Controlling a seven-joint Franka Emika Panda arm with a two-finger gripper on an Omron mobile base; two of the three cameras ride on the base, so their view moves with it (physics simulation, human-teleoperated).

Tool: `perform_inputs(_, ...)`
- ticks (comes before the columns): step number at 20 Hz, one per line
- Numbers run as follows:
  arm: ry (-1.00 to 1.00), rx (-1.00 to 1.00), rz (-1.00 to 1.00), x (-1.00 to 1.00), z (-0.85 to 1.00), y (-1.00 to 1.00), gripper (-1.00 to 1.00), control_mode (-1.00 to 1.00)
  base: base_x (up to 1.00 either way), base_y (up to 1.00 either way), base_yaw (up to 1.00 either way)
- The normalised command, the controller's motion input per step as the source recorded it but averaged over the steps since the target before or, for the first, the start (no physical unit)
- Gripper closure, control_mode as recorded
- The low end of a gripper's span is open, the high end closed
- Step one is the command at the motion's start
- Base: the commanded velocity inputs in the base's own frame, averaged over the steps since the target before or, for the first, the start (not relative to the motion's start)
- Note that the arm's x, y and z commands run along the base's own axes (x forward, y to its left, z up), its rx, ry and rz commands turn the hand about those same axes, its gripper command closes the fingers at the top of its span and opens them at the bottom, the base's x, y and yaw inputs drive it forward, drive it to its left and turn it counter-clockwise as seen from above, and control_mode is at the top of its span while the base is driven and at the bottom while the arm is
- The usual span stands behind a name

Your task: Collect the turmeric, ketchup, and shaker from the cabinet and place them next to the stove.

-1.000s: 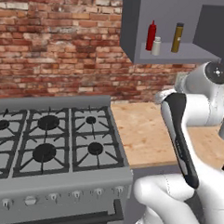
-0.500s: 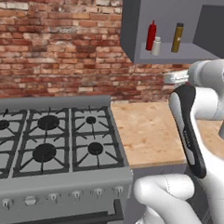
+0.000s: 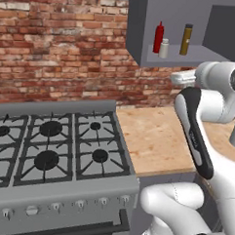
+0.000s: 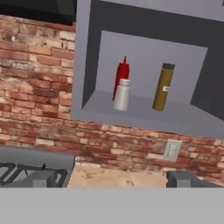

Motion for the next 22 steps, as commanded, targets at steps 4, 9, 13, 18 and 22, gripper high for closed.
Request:
perform_inputs(4,-0.05,0.00,0.00,0.16,0.00,-0.12,-1.00,-1.00,0.00,0.00,0.00)
perform_inputs(9,-0.04,0.00,0.00,0.21,0.00,-0.14,-1.00,-1.00,0.00,0.00,0.00)
perform_inputs(13,-0.04,0.00,0.00,0.22,0.00,-0.14,-1.00,-1.00,0.00,0.00,0.00)
perform_inputs(18,-0.02,0.00,0.00,0.33,0.00,-0.09,-1.00,-1.00,0.00,0.00,0.00)
perform_inputs(22,0.00,0.02,0.00,0.47,0.00,-0.03,-1.00,-1.00,0.00,0.00,0.00)
